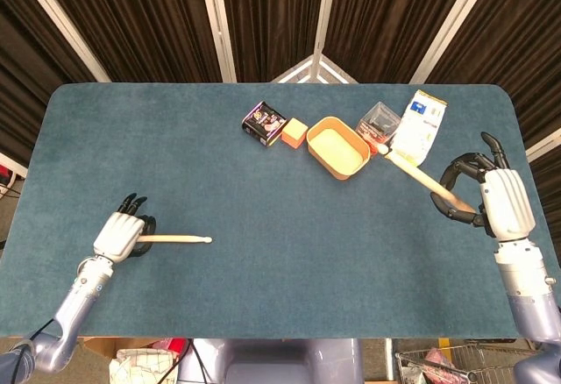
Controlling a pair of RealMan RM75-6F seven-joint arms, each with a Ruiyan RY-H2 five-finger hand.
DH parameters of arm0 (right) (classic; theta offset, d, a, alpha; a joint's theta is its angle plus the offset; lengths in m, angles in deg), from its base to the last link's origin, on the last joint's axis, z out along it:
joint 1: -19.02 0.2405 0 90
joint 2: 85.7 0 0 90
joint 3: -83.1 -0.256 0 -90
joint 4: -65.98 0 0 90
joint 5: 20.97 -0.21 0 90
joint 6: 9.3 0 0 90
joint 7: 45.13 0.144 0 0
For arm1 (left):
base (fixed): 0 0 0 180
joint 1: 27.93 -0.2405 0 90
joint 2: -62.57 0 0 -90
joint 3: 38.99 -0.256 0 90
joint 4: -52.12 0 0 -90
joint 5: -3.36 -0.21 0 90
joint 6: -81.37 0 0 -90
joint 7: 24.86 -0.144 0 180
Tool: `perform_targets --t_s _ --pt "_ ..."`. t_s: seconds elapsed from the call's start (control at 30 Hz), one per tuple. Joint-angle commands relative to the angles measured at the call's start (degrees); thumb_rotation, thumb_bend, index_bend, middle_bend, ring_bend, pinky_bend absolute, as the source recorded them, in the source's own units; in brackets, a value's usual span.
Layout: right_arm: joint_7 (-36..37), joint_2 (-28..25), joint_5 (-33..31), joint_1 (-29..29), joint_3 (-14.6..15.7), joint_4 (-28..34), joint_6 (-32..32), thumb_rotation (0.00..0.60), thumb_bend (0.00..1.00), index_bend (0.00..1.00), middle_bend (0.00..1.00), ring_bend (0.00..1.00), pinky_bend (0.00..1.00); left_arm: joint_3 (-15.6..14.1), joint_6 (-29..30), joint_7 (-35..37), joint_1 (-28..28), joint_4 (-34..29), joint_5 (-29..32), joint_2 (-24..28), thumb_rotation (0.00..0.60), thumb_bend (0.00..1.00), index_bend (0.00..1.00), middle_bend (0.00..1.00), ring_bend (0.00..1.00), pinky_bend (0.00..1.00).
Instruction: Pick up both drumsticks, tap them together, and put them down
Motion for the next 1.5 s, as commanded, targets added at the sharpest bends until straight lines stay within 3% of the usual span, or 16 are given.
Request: perform_targets --t_s 0.03,1.17,1.5 --pt "0.10 0.02 0.05 -0.10 0.01 -0.03 0.01 0.600 0.39 0.77 0.66 0.37 0.00 -0.04 0.19 0.37 0.00 -0.13 -0.01 -0.12 0.600 0.44 0.54 0.60 0.11 0.00" --pt "0.33 0.23 -0.84 0.52 -1.12 -1.08 -1.61 0.600 0.39 0.78 0.67 0.38 0.00 0.95 5.00 1.92 -0.58 0.33 -0.38 -0.27 0.600 0.46 0.61 0.67 0.17 0.00" --pt "-1.65 1.08 -1.54 1.82 -1.86 -0.81 -2.67 0.600 0.40 0.78 0.67 0.39 0.00 2.26 13.34 9.09 -0.64 -2.09 -4.19 1.72 0.600 0.47 0.61 0.67 0.18 0.00"
